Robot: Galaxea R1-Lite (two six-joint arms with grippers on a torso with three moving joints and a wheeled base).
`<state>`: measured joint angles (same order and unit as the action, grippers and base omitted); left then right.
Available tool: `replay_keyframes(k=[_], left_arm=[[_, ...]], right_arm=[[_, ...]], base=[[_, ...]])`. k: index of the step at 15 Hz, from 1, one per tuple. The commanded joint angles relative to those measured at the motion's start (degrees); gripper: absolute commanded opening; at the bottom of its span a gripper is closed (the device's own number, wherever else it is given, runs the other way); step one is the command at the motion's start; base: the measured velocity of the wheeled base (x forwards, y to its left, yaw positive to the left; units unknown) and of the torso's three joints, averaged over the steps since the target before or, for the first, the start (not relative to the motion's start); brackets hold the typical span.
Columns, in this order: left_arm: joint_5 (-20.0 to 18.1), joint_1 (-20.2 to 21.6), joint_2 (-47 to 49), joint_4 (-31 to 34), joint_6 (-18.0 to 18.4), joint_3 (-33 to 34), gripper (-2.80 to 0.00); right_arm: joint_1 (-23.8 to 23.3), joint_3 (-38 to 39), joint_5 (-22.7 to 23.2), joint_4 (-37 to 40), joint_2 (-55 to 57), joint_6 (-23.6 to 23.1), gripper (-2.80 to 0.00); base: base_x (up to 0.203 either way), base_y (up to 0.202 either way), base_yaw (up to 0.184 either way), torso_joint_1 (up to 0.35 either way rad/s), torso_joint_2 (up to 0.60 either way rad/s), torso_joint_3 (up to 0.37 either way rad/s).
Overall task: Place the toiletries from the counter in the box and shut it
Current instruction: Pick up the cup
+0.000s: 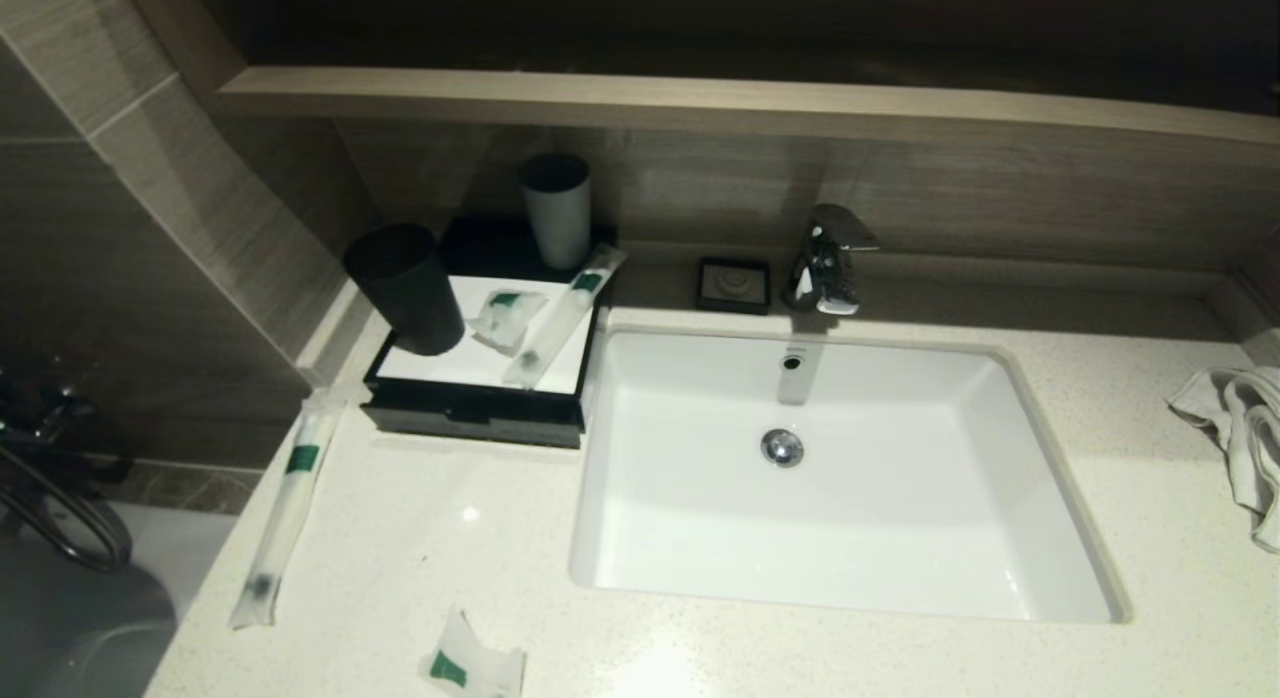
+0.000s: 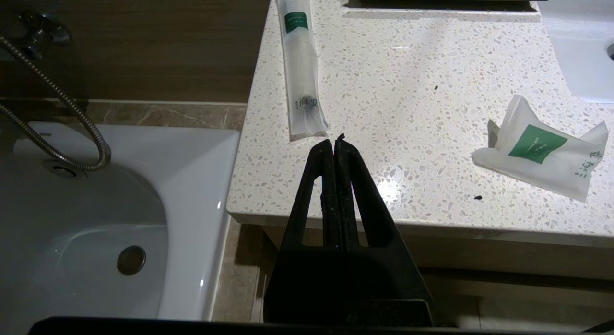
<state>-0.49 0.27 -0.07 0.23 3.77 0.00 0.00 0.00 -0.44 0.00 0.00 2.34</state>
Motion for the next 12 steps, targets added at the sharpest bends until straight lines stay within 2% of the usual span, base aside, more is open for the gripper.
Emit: replay_keyframes(k=[1,6,10,12], left_arm=[[0.06,0.0,0.07,0.03,0.19,0.09,-2.8],[-0.15,0.0,0.07,-1.54,1.68,-1.18,-2.8],[-2.44,0.0,0.07,-0.46,1.81,-7.85,-2.8],[-3.18,0.0,0.07,2.84,1.85,-12.89,-2.8]], right_arm=[[0.0,0.0,0.0,0.0,0.0,0.03,-2.8],[0.0,0.0,0.0,0.0,0.0,0.03,-2.8],[0.0,0.0,0.0,0.0,0.0,0.03,-2.8],[0.0,0.0,0.0,0.0,0.0,0.03,-2.8]], base=[[0.0,0.0,0.0,0.0,0.0,0.0],[0.0,0.0,0.0,0.0,0.0,0.0],[0.0,0.0,0.0,0.0,0.0,0.0],[0.0,0.0,0.0,0.0,0.0,0.0]])
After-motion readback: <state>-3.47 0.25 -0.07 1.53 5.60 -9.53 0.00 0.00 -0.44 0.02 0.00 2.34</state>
